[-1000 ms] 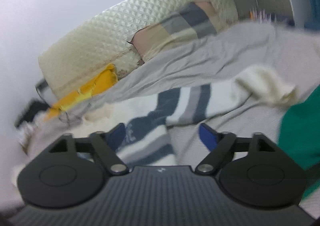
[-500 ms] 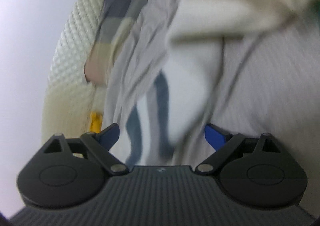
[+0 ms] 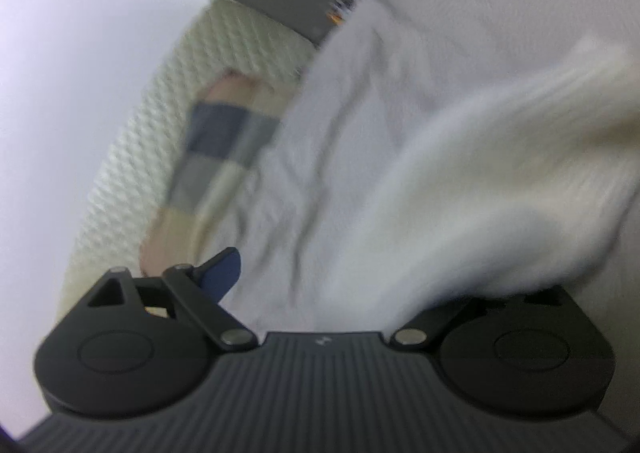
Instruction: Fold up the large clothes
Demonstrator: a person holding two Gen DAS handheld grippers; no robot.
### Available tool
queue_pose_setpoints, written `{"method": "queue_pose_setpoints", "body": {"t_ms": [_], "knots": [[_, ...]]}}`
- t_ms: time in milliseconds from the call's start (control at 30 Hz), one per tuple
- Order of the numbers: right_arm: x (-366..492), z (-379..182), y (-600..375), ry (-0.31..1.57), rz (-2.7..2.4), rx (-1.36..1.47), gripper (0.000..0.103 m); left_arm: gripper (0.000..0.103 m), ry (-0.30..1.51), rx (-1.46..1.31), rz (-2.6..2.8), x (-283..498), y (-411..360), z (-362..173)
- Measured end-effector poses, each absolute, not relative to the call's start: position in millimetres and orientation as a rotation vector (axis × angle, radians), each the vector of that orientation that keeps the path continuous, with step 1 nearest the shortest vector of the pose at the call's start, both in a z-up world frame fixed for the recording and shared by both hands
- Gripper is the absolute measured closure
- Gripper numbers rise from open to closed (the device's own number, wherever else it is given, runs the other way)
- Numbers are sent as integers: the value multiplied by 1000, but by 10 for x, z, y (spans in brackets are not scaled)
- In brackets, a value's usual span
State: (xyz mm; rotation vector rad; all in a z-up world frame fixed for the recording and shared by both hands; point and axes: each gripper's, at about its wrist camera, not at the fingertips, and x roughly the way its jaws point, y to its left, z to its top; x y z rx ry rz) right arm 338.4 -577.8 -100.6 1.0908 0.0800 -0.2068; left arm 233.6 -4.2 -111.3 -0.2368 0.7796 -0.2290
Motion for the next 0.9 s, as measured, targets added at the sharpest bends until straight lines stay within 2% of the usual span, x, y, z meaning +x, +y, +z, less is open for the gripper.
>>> {"method": "queue_pose_setpoints", "body": {"t_ms": [167, 233, 300, 333, 400, 467, 600, 900], "knots": [[3595, -762, -6138, 111, -159, 1044, 8, 44, 762, -238, -252, 2418, -75, -1090], [3653, -709, -6168, 150, -188, 989, 13, 44, 767, -243, -247, 2429, -81, -1107], [3671, -777, -6207, 213, -243, 960, 32, 44, 769, -244, -242, 2434, -90, -1106], [3700, -851, -6231, 263, -278, 963, 36, 44, 771, -245, -240, 2436, -92, -1100], [3736, -1015, -6251, 365, -324, 968, 70, 44, 771, -242, -234, 2441, -98, -1078], [3682, -1104, -6238, 387, -356, 965, 80, 44, 771, -236, -219, 2443, -87, -1063], [3615, -965, -6209, 376, -390, 899, 88, 44, 768, -255, -205, 2434, -1, -1043], [3658, -125, -6131, 280, -383, 707, 89, 44, 764, -197, -144, 2475, 296, -867]]}}
